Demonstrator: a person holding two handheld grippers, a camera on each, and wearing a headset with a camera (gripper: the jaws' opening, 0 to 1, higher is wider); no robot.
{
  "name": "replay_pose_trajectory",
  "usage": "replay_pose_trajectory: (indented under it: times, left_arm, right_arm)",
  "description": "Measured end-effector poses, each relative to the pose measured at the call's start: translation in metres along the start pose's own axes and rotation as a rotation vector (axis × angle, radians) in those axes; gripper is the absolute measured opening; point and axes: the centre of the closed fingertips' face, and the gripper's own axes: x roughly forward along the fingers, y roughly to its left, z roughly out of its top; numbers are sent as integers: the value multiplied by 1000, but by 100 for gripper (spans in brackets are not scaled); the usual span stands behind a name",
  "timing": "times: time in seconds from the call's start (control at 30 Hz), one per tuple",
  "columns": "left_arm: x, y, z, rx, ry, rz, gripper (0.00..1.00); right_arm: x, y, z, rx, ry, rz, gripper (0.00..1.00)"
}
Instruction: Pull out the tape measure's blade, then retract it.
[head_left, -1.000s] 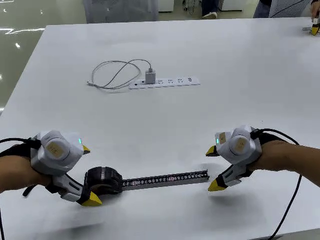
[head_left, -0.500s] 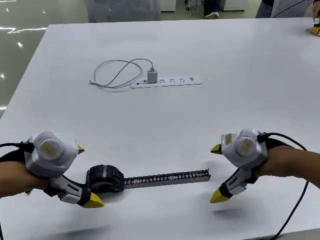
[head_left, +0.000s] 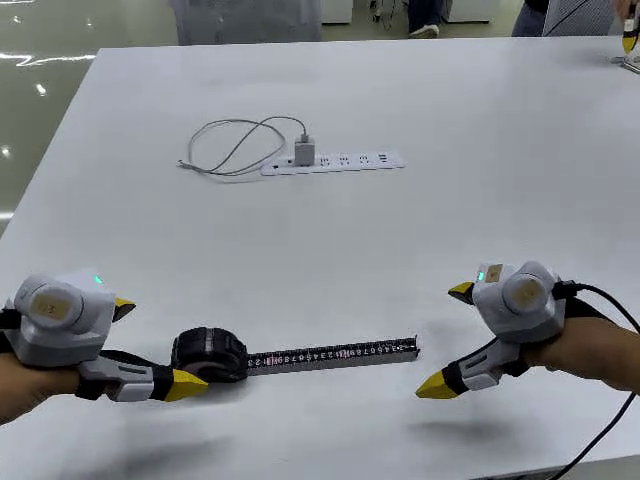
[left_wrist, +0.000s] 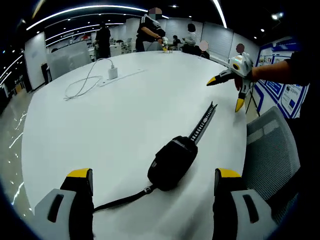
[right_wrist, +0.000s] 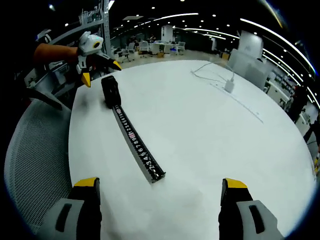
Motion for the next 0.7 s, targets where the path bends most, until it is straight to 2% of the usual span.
replay_pose_trajectory:
  times: [0.17,0.3,0.33,0.37,0.43,0.53,0.6,0.7]
  left_arm:
    - [-5,5,-9,-55,-9,49,99]
    - [-10,3,-12,-82,-46,67,99]
    - [-10,3,-14,-71,-53,74,99]
    - [-11,5,-16,-34,-56,94,99]
    - [-13,2,-19,-57,-67,85,99]
    - [-19,2,-18,-36,-120,100,99]
    - [-24,6,-18,-6,-139,134,99]
    - [-31,8,-19,-27,-172,148,99]
  right_arm:
    - [-11,2,-8,63,-29,-33,99]
    - [-22,3,-15,103,-55,-70,99]
    - [-24,3,-17,105,-56,-78,99]
    - [-27,5,-18,102,-65,-88,99]
    - [-30,6,-21,102,-75,-100,99]
    - [-34,4,-26,130,-89,-130,99]
    - [-36,5,-28,140,-97,-139,99]
    - [-41,7,-32,143,-103,-153,99]
